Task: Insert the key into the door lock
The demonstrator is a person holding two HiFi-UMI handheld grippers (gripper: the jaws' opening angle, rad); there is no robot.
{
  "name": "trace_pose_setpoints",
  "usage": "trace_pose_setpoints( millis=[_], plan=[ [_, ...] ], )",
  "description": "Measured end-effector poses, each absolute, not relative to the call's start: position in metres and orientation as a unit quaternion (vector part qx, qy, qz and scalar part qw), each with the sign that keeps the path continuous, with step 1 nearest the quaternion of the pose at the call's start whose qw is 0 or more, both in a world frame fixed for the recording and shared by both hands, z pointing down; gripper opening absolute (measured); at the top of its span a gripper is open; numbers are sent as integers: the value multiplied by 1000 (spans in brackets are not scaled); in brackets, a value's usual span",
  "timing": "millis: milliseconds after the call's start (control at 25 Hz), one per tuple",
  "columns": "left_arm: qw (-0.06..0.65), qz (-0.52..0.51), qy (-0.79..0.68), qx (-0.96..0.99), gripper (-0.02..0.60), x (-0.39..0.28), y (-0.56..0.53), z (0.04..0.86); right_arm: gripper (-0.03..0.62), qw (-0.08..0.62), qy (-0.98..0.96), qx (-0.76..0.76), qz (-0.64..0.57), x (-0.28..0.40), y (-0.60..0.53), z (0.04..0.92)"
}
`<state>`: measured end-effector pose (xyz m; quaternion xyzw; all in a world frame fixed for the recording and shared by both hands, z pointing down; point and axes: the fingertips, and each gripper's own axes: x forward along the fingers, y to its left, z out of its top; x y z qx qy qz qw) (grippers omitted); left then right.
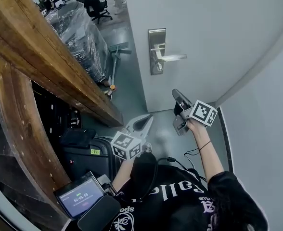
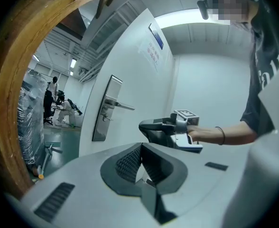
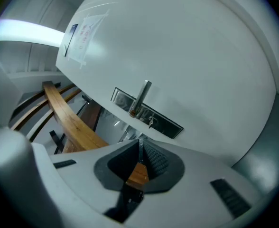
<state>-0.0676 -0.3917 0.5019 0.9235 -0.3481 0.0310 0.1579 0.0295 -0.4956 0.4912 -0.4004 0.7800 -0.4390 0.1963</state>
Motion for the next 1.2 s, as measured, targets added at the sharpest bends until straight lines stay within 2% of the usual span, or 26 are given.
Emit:
trace_pose_setpoints(
  millis=[360, 720, 1200],
  plan=[
    [174, 34, -352, 919, 5, -17, -316, 506, 35, 82, 837, -388, -378, 46, -344, 502],
    [203, 47, -376, 903, 5, 19, -201, 534, 35, 27, 861, -344, -374, 52, -222, 529],
    [189, 75, -392, 897, 5, 4, -133, 525, 35, 27, 867, -323, -377, 39, -146, 531]
  ],
)
